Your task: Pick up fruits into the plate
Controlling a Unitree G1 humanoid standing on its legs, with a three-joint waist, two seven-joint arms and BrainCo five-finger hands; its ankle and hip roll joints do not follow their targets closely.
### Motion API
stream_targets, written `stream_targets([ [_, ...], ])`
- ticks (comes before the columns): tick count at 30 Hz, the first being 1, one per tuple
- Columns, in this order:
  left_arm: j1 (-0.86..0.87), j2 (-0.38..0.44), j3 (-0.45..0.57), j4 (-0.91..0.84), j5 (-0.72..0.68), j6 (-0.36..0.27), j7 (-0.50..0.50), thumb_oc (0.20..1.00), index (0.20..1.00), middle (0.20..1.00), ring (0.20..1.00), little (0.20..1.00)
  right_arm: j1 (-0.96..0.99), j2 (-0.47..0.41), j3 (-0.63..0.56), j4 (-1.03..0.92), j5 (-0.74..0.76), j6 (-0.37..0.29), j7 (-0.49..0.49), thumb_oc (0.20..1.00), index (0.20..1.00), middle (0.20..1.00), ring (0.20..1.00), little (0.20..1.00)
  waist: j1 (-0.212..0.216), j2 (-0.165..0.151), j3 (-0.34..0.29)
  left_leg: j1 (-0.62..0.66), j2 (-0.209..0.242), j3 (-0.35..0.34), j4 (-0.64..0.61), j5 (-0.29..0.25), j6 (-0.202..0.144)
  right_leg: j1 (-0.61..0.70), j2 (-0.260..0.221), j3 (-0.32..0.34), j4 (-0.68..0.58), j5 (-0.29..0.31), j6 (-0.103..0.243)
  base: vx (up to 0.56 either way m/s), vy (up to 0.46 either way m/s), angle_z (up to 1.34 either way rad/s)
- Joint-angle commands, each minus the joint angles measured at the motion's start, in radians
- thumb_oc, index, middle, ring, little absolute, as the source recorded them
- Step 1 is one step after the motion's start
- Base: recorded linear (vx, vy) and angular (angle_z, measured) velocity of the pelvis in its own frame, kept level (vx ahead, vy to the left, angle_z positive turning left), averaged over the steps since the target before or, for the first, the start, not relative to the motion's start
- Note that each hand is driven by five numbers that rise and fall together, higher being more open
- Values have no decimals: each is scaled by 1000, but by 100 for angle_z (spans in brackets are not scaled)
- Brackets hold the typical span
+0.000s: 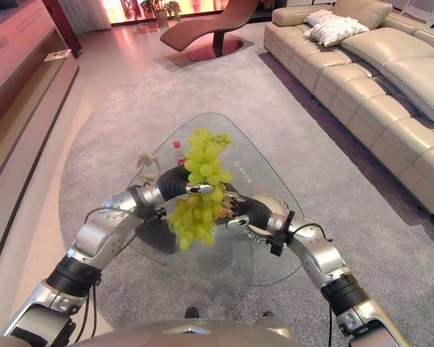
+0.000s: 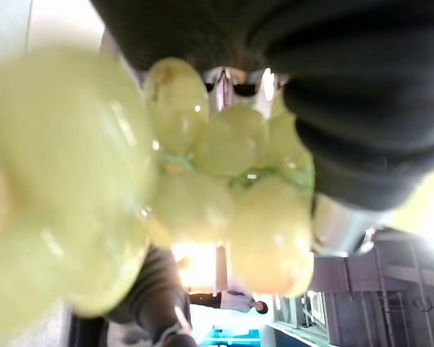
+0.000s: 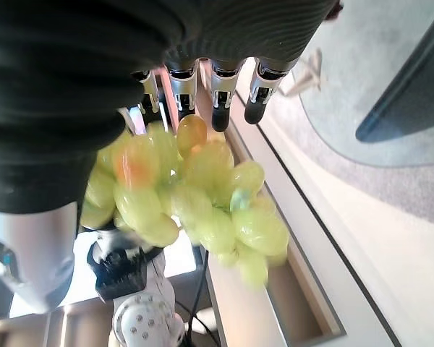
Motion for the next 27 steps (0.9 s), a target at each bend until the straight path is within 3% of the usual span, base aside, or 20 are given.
stream_targets([
  [1,-132,-28,-27,-28,-82,-50,3,200,200,200,200,200,-110,69,63,15,-12,-12,12,1000,1000,1000,1000,1000,29,-31,-34,62,-40,4,7,-116,19,17,-30,-5,10,8,12,0,0,0],
  [7,-136,-44,-30,-28,-85,-40,4,200,200,200,200,200,-133,108,113,14,0,30,43,1000,1000,1000,1000,1000,39,-31,-36,61,-42,4,7,-114,20,17,-31,-10,10,7,10,-5,8,3],
  [18,-112,-45,-26,-28,-68,-57,17,200,200,200,200,200,-52,171,164,-66,185,180,193,1000,1000,1000,1000,1000,40,-31,-31,58,-47,4,7,-111,24,14,-31,-8,10,7,11,-4,4,2],
  [23,-109,-43,-25,-34,-62,-57,22,200,200,200,200,200,-32,178,180,-82,213,196,228,1000,1000,1000,1000,1000,40,-32,-28,58,-47,5,7,-110,23,13,-32,-7,10,8,13,0,0,0],
  [24,-109,-42,-27,-37,-62,-55,25,200,200,200,200,200,-30,179,183,-85,216,196,226,467,467,467,467,467,39,-32,-29,58,-47,5,7,-110,23,13,-31,-6,10,8,12,0,0,0],
  [25,-110,-42,-28,-37,-61,-54,27,200,200,200,200,200,-31,179,184,-88,218,196,223,200,200,200,200,200,39,-33,-29,58,-47,6,7,-110,23,13,-31,-6,10,8,12,0,0,0],
  [27,-113,-43,-31,-32,-58,-54,28,200,200,200,200,200,-33,180,186,-84,216,199,229,200,200,200,200,200,38,-33,-30,59,-46,7,7,-110,23,12,-31,-5,10,9,13,0,0,0],
])
